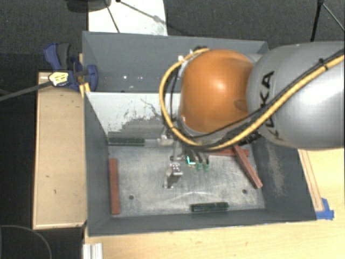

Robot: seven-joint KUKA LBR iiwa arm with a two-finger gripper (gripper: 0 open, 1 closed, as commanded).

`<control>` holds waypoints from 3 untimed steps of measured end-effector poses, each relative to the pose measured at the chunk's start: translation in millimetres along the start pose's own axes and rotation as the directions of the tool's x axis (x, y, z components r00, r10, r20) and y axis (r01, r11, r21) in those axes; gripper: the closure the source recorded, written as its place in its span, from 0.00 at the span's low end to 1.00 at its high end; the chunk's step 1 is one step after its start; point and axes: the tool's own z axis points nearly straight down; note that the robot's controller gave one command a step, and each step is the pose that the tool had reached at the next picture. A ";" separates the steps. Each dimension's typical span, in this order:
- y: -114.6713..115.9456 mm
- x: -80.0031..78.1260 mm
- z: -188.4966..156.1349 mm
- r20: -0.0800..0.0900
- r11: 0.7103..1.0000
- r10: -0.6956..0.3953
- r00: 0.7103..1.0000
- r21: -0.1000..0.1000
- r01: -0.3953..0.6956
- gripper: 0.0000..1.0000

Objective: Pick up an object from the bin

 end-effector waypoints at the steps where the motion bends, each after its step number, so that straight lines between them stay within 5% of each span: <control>1: -0.9 -1.7 -3.6 0.007 1.000 0.004 1.000 -0.001 -0.004 0.00; 2: -40.4 -9.7 18.1 0.010 1.000 -0.002 1.000 -0.004 0.002 0.00; 3: -67.9 -34.7 72.4 0.014 0.995 -0.097 0.995 0.001 0.097 0.00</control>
Offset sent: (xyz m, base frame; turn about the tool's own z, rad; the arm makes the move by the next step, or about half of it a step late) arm 0.0225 -0.1149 -0.0570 0.0100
